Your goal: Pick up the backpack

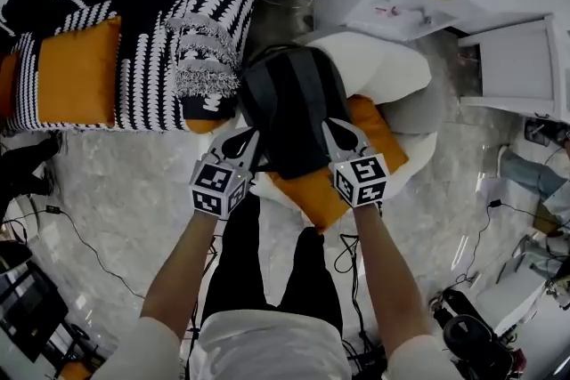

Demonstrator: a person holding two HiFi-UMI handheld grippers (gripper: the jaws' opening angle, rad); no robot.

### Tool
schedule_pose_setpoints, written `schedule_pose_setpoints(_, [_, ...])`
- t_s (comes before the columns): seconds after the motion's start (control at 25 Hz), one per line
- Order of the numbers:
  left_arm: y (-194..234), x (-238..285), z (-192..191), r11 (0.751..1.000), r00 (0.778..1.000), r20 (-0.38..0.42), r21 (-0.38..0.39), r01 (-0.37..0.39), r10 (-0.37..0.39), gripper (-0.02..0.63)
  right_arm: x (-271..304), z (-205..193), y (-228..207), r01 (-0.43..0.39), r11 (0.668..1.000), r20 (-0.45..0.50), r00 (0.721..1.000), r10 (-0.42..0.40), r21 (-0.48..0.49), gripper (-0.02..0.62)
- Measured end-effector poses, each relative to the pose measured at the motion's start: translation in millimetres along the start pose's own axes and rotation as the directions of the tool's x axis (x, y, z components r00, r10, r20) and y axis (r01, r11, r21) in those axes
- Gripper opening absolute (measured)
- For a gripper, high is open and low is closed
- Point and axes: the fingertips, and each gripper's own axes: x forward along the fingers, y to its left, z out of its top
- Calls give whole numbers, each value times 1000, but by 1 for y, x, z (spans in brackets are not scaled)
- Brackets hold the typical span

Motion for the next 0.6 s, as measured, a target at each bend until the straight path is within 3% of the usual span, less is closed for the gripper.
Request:
schedule_pose_setpoints(0.32, [37,47,-41,997,998,-68,-76,4,-9,-3,59,-41,-35,36,999,-66,997,-35,19,2])
schedule_pose_setpoints(0.52, [48,72,-56,996,994,-103,-90,11,-20,-1,80,-47,-59,70,998,-64,995,-70,5,3])
schedule_pose_setpoints(0.6, [53,78,-60,995,993,-115,-96,19,-30,49,88,-48,-63,77,997,-61,995,-77,7,3])
